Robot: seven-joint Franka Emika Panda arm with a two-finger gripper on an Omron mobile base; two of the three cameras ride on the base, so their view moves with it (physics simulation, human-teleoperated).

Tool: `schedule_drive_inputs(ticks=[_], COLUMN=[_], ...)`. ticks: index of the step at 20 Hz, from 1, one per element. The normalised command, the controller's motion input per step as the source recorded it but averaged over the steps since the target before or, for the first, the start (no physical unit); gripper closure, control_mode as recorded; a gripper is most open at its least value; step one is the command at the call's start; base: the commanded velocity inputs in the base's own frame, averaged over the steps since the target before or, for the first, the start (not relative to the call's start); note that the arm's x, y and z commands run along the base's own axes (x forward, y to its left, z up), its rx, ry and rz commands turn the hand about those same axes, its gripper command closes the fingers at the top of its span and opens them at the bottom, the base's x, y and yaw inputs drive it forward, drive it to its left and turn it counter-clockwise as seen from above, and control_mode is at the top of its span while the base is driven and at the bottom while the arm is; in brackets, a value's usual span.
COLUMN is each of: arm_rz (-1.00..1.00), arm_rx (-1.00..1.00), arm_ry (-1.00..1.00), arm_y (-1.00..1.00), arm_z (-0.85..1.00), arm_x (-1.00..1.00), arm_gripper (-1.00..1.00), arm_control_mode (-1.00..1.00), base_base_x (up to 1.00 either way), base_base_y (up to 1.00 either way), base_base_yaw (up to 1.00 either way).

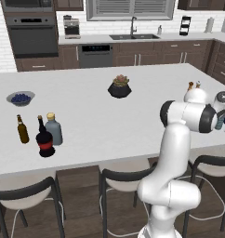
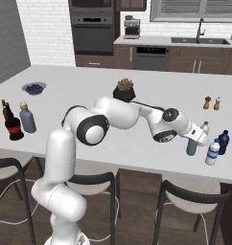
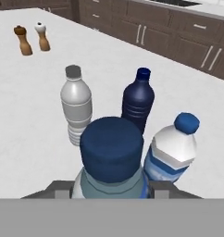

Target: Move the plastic bottles in the middle to the plastics group, and the glass bottles in the middle to the glass group.

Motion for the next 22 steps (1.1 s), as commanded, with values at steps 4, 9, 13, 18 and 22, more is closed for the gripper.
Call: schedule_drive_inputs(ticks=[4, 9, 13, 18, 22], arm_rz=[0.0, 0.0, 0.0, 0.0, 0.0], arm_rx=[0.01, 0.01, 0.01, 0.0, 0.0], arm_ry=[-0.03, -0.07, -0.05, -0.03, -0.02], arm_y=[-0.17, -0.1, -0.01, 0.0, 0.0], arm_z=[-0.17, -0.23, -0.19, -0.18, -0.15], arm_x=[0.0, 0.0, -0.09, -0.03, 0.0], arm_gripper=[1.0, 1.0, 1.0, 1.0, 1.0], arm_control_mode=[-1.0, -1.0, -1.0, -1.0, -1.0], base_base_x=[0.0, 0.0, 0.0, 0.0, 0.0], base_base_y=[0.0, 0.0, 0.0, 0.0, 0.0], base_base_yaw=[0.0, 0.0, 0.0, 0.0, 0.0])
